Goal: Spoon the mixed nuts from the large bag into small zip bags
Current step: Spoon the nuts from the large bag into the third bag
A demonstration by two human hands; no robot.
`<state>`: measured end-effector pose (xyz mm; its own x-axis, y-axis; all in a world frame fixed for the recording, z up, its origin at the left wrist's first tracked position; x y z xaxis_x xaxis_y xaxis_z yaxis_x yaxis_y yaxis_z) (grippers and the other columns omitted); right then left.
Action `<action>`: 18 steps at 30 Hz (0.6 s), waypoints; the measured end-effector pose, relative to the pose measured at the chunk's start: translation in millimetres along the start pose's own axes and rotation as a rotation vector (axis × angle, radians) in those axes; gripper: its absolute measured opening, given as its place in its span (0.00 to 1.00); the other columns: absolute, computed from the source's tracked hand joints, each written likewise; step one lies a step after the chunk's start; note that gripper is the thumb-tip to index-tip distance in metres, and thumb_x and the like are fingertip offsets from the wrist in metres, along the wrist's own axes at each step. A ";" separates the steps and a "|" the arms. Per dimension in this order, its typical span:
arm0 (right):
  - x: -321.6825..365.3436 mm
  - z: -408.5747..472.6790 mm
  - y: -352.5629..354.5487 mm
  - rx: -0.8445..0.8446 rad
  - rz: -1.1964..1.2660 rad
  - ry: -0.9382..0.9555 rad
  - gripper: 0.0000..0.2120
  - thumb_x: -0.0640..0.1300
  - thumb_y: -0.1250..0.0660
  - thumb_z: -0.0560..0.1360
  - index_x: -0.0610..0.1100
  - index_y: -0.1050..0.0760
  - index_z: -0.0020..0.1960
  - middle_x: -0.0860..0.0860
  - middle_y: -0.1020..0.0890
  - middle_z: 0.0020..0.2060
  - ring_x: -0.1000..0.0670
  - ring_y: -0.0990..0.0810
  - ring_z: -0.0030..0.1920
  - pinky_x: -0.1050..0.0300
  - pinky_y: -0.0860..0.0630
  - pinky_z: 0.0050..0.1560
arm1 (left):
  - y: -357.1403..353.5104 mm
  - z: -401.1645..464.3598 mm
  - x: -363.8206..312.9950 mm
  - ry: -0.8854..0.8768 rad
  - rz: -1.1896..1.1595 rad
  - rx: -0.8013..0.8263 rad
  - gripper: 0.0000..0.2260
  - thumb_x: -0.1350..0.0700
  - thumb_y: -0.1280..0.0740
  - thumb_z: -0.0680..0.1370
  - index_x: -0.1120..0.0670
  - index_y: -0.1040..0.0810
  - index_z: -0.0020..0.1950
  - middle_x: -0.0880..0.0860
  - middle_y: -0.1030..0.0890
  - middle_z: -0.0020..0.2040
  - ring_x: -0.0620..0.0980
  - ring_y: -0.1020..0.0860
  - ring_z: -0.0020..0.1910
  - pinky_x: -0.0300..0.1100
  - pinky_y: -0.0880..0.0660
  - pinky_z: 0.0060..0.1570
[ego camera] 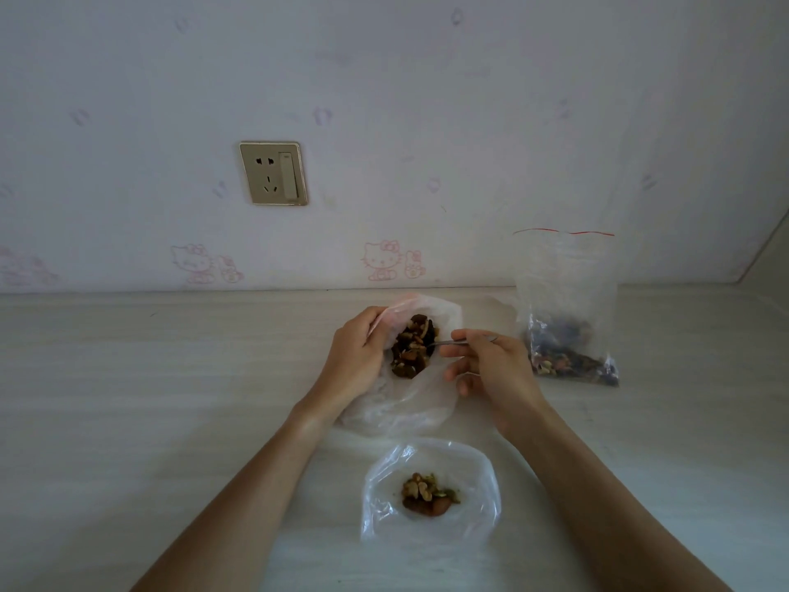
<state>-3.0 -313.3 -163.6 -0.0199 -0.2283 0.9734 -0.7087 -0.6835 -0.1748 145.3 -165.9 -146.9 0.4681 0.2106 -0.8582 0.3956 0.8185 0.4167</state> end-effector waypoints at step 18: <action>10.5 -6.0 3.3 0.019 0.136 0.036 0.13 0.39 0.44 0.85 0.35 0.21 0.53 0.41 0.15 0.37 0.45 0.19 0.29 0.56 0.29 0.24 | 18.9 -0.3 -6.4 0.027 -0.014 0.050 0.18 0.43 0.34 0.83 0.49 0.21 0.70 0.42 0.18 0.64 0.38 0.21 0.64 0.39 0.25 0.65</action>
<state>-9.7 -313.8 -153.0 -0.1404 -0.2951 0.9451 -0.6840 -0.6612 -0.3081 149.6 -151.7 -133.6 0.4412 0.2141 -0.8715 0.4411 0.7940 0.4183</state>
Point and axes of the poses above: each hand's wrist, its own z-axis towards the middle knuckle, its own y-axis out of the back of the hand, x = y × z, the point moved 8 cm from there along z, towards the middle knuckle
